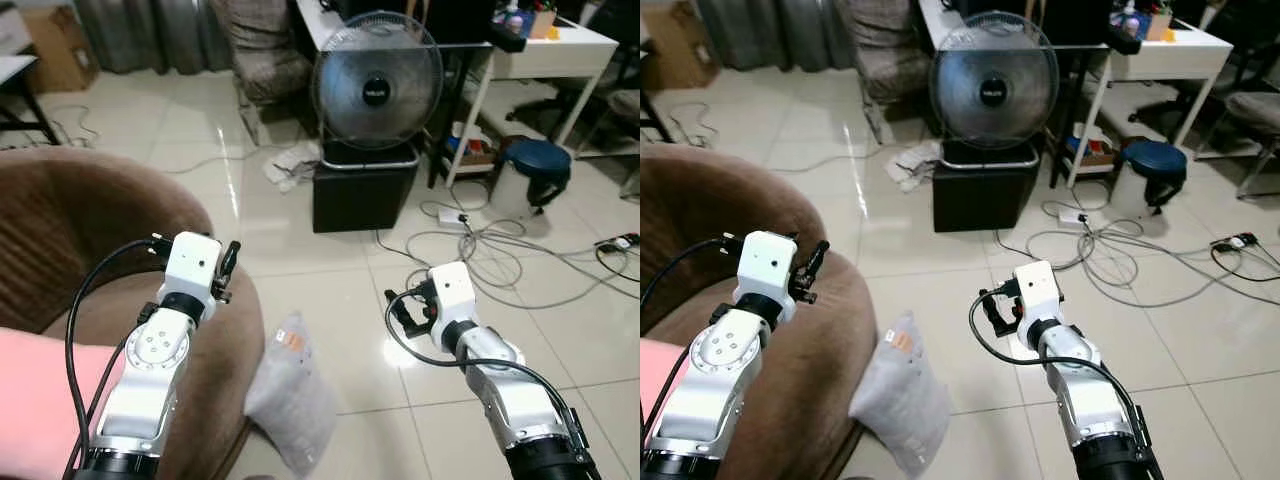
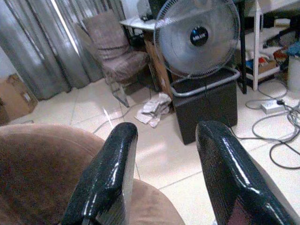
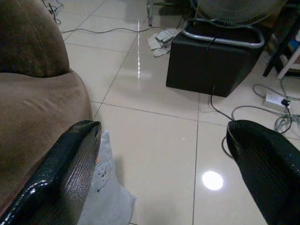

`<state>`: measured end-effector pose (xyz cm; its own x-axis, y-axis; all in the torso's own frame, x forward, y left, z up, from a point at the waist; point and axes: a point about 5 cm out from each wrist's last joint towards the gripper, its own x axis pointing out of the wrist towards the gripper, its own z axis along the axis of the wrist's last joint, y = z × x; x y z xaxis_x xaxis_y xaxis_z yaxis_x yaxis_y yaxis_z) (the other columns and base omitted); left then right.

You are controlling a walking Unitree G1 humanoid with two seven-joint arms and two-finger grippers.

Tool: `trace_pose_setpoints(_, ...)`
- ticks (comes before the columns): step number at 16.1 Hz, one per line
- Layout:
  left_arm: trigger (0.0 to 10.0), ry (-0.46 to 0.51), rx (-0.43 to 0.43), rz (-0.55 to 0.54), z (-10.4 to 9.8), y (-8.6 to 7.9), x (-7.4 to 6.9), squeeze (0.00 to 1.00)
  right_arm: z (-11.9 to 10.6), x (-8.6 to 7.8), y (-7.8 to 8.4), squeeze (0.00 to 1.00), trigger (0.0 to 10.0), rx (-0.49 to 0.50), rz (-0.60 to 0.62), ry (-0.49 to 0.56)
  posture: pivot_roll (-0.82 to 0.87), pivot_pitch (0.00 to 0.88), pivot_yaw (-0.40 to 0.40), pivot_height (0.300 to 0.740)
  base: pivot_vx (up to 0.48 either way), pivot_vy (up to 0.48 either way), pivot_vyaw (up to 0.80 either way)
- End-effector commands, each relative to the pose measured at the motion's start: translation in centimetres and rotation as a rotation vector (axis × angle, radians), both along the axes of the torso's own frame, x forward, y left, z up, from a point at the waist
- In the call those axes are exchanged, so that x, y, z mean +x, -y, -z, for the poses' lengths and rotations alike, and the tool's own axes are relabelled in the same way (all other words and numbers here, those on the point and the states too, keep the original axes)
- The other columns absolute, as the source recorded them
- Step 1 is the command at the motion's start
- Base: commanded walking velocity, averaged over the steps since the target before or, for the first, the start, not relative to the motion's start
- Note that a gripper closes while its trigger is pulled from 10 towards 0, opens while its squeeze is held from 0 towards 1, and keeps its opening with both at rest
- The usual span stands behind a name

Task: Move the pillow to the sofa from floor

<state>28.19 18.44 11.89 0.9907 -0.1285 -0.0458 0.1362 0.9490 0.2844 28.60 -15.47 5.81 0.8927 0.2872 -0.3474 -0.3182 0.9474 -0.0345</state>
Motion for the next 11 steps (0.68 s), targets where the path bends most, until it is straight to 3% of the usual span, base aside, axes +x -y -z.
trace_pose_setpoints(1, 10.0, 0.008, -0.009, 0.016, -0.21, 0.13, 0.19, 0.00, -0.32, 0.04, 0.45, 0.00, 10.0, -0.006, 0.013, 0.015, 0.13, 0.000, 0.021, 0.740, 0.000, 0.000, 0.00)
trace_pose_setpoints(5, 10.0, 0.008, -0.011, 0.037, -0.19, 0.39, 0.19, 0.00, -0.19, -0.01, 0.60, 0.00, 10.0, -0.006, 0.016, 0.009, 0.12, 0.000, 0.022, 0.740, 0.208, 0.000, -0.69)
trace_pose_setpoints(11, 10.0, 0.008, -0.010, 0.035, -0.13, 0.27, 0.03, 0.00, 0.10, -0.09, 0.56, 0.00, 10.0, -0.015, 0.005, 0.004, 0.13, 0.000, 0.021, 0.740, 0.321, 0.000, 0.00)
